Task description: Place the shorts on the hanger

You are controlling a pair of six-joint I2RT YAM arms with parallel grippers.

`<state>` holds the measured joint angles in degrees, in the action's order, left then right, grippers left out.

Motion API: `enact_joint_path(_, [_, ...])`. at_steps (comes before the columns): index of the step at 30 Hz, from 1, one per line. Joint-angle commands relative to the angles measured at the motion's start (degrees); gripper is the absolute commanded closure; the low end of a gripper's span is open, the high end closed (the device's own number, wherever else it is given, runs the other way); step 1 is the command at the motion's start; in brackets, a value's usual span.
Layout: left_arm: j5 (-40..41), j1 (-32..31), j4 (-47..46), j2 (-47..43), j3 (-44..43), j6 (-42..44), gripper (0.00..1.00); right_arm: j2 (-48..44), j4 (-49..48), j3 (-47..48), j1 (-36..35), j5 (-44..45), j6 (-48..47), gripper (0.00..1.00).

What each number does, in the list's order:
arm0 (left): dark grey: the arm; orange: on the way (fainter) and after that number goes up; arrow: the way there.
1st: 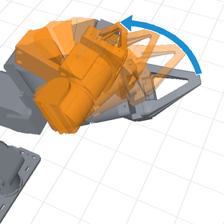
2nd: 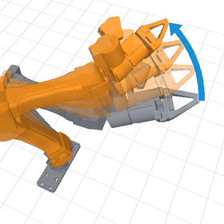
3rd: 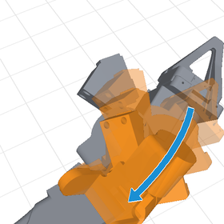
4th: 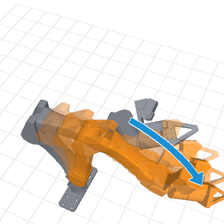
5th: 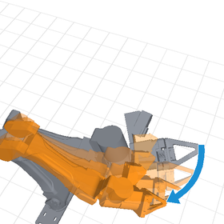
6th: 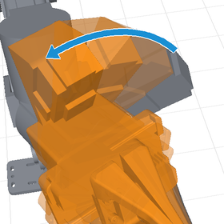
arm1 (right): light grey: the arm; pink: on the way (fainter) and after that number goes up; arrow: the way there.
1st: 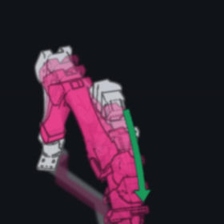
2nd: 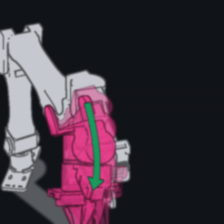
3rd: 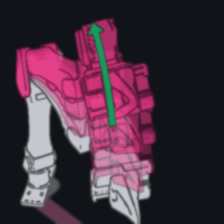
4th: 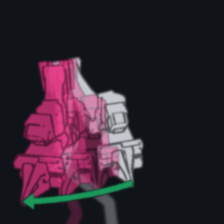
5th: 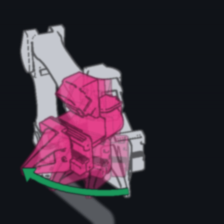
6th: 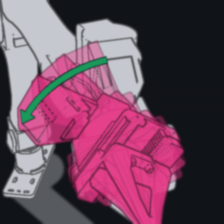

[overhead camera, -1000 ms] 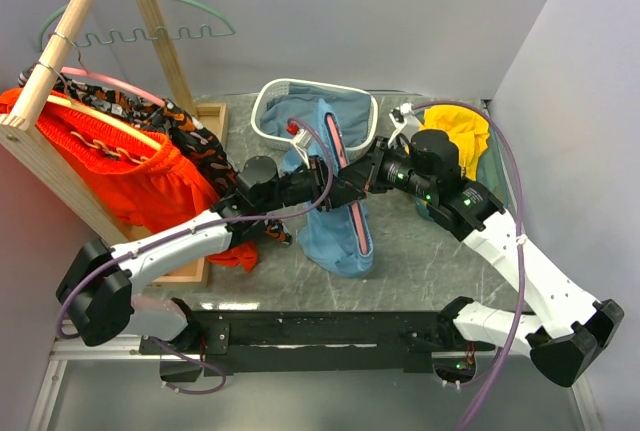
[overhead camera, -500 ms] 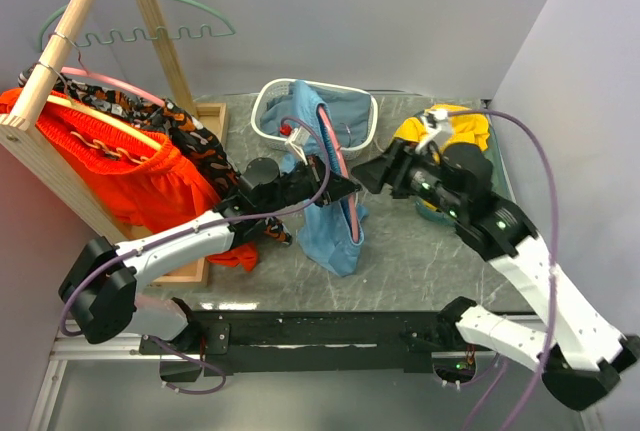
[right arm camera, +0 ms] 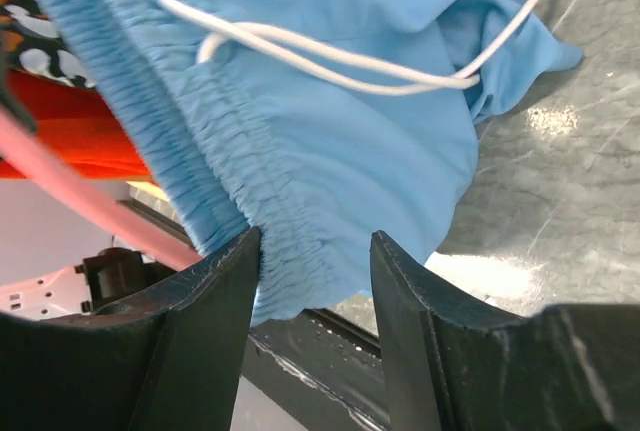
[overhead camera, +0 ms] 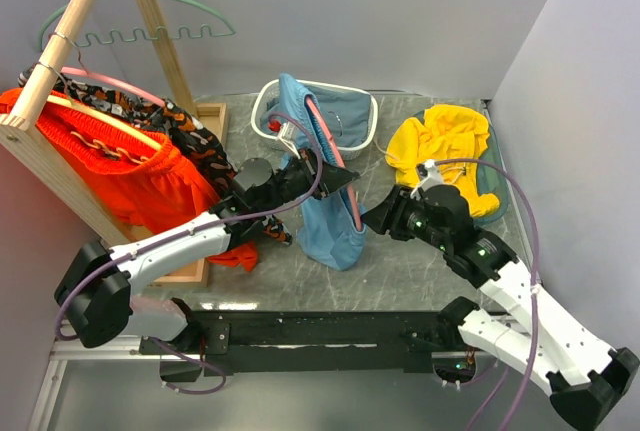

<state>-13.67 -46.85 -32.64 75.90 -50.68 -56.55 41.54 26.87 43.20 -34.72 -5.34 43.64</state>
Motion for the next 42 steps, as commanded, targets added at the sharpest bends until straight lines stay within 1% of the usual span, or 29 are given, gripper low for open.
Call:
enact_joint_path(1, [-0.83, -0.08, -8.58, -2.77, -1.53, 1.27, 0.99, 2.04, -5.51, 0.92, 0.00, -2.65, -1.45, 0.45])
enact_joint_path(7, [-1.79, -0.17, -7.35, -2.07, -2.49, 1.71, 0.99, 2.59, -7.36, 0.39, 0.00, -1.51, -1.36, 0.45])
enact_joint_path(12, [-3.03, -0.26, -7.87, -1.28, -3.02, 1.36, 0.99, 3.72, -8.42, 1.09, -0.08, -3.53, -3.20, 0.44])
enact_joint_path(14, [-2.85, -0.35, -8.22, -1.10, -3.11, 1.27, 0.99, 5.30, -7.37, 1.62, -0.08, -3.01, -3.47, 0.54])
enact_joint_path(18, [-1.80, -0.35, -8.05, -1.02, -3.90, 1.88, 0.99, 5.66, -5.26, 1.10, -0.35, -2.92, -4.08, 0.72])
enact_joint_path(19, [-1.45, -0.26, -8.14, -0.93, -3.99, 2.06, 0.99, 5.48, -4.47, 1.27, -0.35, -2.74, -4.26, 0.83])
enact_joint_path(20, [-1.01, -0.26, -8.14, -0.84, -4.25, 2.50, 0.99, 5.40, -3.42, 1.71, -0.35, -2.13, -4.35, 0.89])
enact_joint_path(22, [0.13, -0.35, -7.44, -0.23, -4.96, 3.64, 0.99, 4.35, 0.62, 4.33, -0.35, -0.11, -4.70, 0.98])
enact_joint_path(24, [1.36, -0.43, -7.17, 0.12, -4.96, 4.87, 0.99, 3.73, 4.83, 6.88, -0.35, 2.70, -4.88, 1.00])
enact_joint_path(27, [3.65, -1.05, -6.82, 0.56, -5.05, 6.36, 0.99, 3.46, 8.88, 14.16, -0.35, 4.81, -5.05, 1.00])
enact_joint_path(30, [5.05, -2.10, -7.26, 1.53, -4.70, 7.59, 0.99, 4.86, 10.48, 19.09, -0.35, 4.91, -5.14, 1.00])
enact_joint_path(33, [6.81, -2.72, -7.52, 2.06, -4.61, 7.52, 0.99, 7.41, 11.09, 21.65, -0.35, 4.73, -5.32, 1.00])
enact_joint_path(35, [7.60, -2.63, -8.49, 1.89, -4.61, 6.46, 0.99, 8.91, 10.92, 21.66, -0.35, 4.47, -5.58, 1.00])
enact_joint_path(36, [8.30, -2.63, -7.88, 1.62, -5.39, 6.28, 0.99, 9.08, 10.22, 20.53, -0.44, 4.38, -5.58, 0.96])
enact_joint_path(37, [8.92, -2.63, -5.87, 1.01, -6.09, 6.11, 0.99, 8.82, 9.78, 19.82, -0.26, 4.81, -5.75, 0.85])
enact_joint_path(39, [11.29, -2.63, -3.14, 0.48, -8.46, 5.41, 0.99, 7.69, 7.60, 18.25, -0.26, 5.08, -6.81, 0.71])
enact_joint_path(40, [12.52, -2.63, -1.74, 0.22, -9.26, 4.53, 0.99, 7.51, 7.32, 18.24, -0.35, 5.25, -7.25, 0.58])
enact_joint_path(42, [15.84, -2.72, 2.40, -0.05, -10.93, 1.46, 0.99, 6.98, 7.93, 19.89, -0.44, 5.26, -9.35, 0.48])
